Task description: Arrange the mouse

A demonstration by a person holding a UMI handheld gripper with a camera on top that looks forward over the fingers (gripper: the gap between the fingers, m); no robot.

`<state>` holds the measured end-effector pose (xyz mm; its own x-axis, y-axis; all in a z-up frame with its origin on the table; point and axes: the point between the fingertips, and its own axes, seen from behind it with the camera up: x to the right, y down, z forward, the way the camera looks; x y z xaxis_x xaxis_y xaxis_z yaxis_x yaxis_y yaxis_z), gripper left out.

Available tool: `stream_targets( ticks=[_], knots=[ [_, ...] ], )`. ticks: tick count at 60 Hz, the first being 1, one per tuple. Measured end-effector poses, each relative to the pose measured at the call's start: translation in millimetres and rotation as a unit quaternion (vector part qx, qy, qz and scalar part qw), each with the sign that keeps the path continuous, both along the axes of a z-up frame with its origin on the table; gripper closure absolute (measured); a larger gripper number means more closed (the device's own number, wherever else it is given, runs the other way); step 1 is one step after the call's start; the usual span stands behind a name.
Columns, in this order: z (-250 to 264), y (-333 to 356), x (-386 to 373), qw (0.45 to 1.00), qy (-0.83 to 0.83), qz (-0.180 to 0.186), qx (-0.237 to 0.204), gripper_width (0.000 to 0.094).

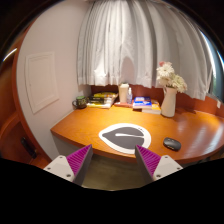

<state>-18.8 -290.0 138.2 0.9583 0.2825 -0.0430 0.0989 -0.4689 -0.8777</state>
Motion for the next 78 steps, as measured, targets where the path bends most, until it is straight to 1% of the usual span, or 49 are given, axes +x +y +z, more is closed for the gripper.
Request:
stream_targets(
  ticks=[5, 6, 8, 9, 13, 14, 19, 27, 32, 34, 39, 51, 53, 54, 59, 61, 66, 71, 76, 78],
  knots=[
    [-33.7, 6.0, 40.9, 0.999, -0.006, -0.04, -0.03, 0.0084],
    [-12.5, -4.7, 27.9, 0.999, -0.006, -0.042, -0.03, 0.0083],
    [-36.5, 7.6, 57.9, 0.996, -0.012, -0.065, -0.052, 0.0083],
    [-59.3, 13.6, 84.6, 0.997, -0.014, -0.066, -0.047, 0.0083],
    [-81.1, 20.5, 126.2, 0.993, -0.026, -0.094, -0.067, 0.0083],
    [-92.5, 26.7, 139.0, 0.993, -0.027, -0.097, -0.065, 0.0085],
    [-109.5, 43.3, 184.8, 0.988, -0.042, -0.127, -0.078, 0.009],
    [-133.1, 85.1, 246.3, 0.982, -0.058, -0.16, -0.086, 0.0089],
    [-144.2, 112.3, 265.1, 0.981, -0.064, -0.16, -0.088, 0.0093],
    [-141.4, 126.1, 269.2, 0.983, -0.058, -0.157, -0.079, 0.0087],
    [-144.8, 152.3, 276.2, 0.984, -0.049, -0.151, -0.081, 0.0074],
    [-149.5, 201.5, 290.1, 0.983, -0.027, -0.159, -0.086, 0.0102],
    [-149.3, 206.7, 291.8, 0.983, -0.023, -0.162, -0.087, 0.0131],
    [-149.7, 208.8, 292.9, 0.982, -0.025, -0.163, -0.088, 0.016],
    [-150.7, 218.2, 294.2, 0.982, -0.026, -0.163, -0.091, 0.0359],
    [-151.2, 220.3, 292.4, 0.982, -0.025, -0.161, -0.092, 0.0472],
    [-152.7, 223.5, 296.0, 0.98, -0.027, -0.168, -0.099, 0.0492],
    [-151.6, 221.3, 295.4, 0.978, -0.016, -0.18, -0.108, 0.0542],
    [-152.3, 222.0, 297.1, 0.976, -0.012, -0.183, -0.118, 0.0613],
    [-151.4, 222.9, 297.1, 0.975, -0.009, -0.186, -0.123, 0.0621]
  ],
)
